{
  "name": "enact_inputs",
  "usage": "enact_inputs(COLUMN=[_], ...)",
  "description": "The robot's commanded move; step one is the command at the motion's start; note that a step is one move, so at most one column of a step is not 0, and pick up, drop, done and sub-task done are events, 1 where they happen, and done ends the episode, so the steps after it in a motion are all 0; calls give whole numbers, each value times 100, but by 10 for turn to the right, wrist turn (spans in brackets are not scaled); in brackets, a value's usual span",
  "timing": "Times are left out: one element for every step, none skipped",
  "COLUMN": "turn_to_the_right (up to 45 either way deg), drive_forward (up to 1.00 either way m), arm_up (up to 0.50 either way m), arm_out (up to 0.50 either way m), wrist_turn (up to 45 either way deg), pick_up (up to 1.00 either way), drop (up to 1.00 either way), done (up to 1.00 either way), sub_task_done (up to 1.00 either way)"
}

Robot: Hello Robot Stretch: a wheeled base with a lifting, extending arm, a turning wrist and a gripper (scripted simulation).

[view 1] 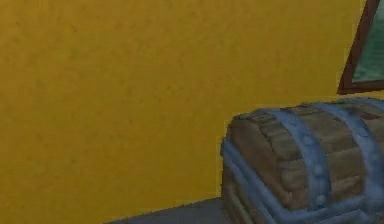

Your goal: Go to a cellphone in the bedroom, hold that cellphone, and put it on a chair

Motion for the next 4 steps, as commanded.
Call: enact_inputs(turn_to_the_right=[-450, -420, -450, -450], drive_forward=[0, 0, 0, 0], arm_up=[0, 0, 0, 0], arm_out=[0, 0, 0, 0], wrist_turn=[0, 0, 0, 0], pick_up=[0, 0, 0, 0], drop=[0, 0, 0, 0], done=[0, 0, 0, 0], sub_task_done=[0, 0, 0, 0])
